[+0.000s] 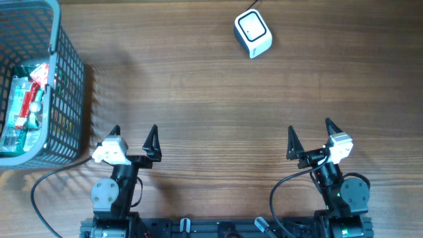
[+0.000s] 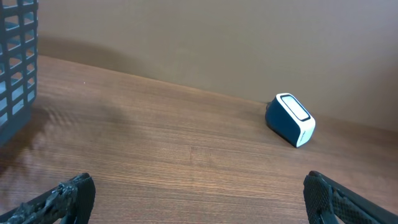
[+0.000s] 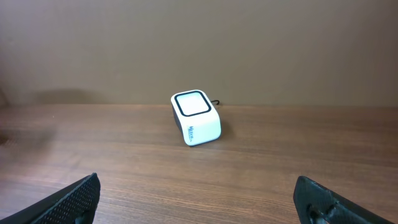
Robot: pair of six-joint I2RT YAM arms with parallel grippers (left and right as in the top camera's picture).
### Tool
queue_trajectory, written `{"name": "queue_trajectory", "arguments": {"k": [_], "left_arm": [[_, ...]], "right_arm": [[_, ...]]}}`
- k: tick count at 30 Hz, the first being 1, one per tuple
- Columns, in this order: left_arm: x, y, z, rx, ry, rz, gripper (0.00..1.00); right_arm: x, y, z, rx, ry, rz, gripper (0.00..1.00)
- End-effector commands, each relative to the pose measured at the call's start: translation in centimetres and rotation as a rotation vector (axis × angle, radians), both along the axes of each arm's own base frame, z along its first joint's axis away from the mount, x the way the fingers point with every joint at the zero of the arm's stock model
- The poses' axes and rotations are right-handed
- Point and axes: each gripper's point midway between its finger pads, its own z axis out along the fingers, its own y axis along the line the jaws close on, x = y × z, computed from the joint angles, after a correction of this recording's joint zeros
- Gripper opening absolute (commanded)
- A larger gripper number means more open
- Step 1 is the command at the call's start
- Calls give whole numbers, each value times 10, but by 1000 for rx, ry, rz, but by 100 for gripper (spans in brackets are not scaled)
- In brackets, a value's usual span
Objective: Scan the item barcode
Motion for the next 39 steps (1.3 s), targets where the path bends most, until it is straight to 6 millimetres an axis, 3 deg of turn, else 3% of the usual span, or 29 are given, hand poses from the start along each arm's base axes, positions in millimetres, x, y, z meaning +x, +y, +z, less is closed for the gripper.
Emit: {"name": "queue_trajectory", "arguments": {"k": [1,8,10,12,15,17,22,26,28,33,34,35,36,39], "left_arm": [[0,3,-4,21,11,10,100],[0,3,-4,22,10,11,100],[1,1,10,19,-46,2,100],[-2,-15,34,19,-142,-89,100],[-13,-18,79,7,-182,-108,100],[-20,-17,102,7,-154,-107,100],[-28,-5,185,19,83,-40,100],[-10,-6,232,23,284,-44,100],[18,-7,269,22,285,-44,100],[79,-6,307,66,186,-38,98],[88,3,307,77,179,14,83],[94,18,305,63,191,92,76],[98,41,299,49,214,209,75],[95,92,282,64,284,405,83]], "right_arm": [[1,-2,0,-6,-2,-8,100],[1,-2,0,-6,-2,-8,100],[1,-2,0,-6,-2,-8,100],[1,-2,0,-6,-2,-8,100],[1,-2,0,-6,-2,-8,99],[1,-2,0,-6,-2,-8,100],[1,-2,0,-6,-2,-8,100],[1,-2,0,-5,-2,-8,100],[1,-2,0,-6,-2,-8,100],[1,-1,0,-6,-2,-8,100],[1,-1,0,-6,-2,-8,100],[1,-1,0,-6,-2,-8,100],[1,-2,0,-6,-2,-8,100],[1,-1,0,-6,-2,-8,100]]}}
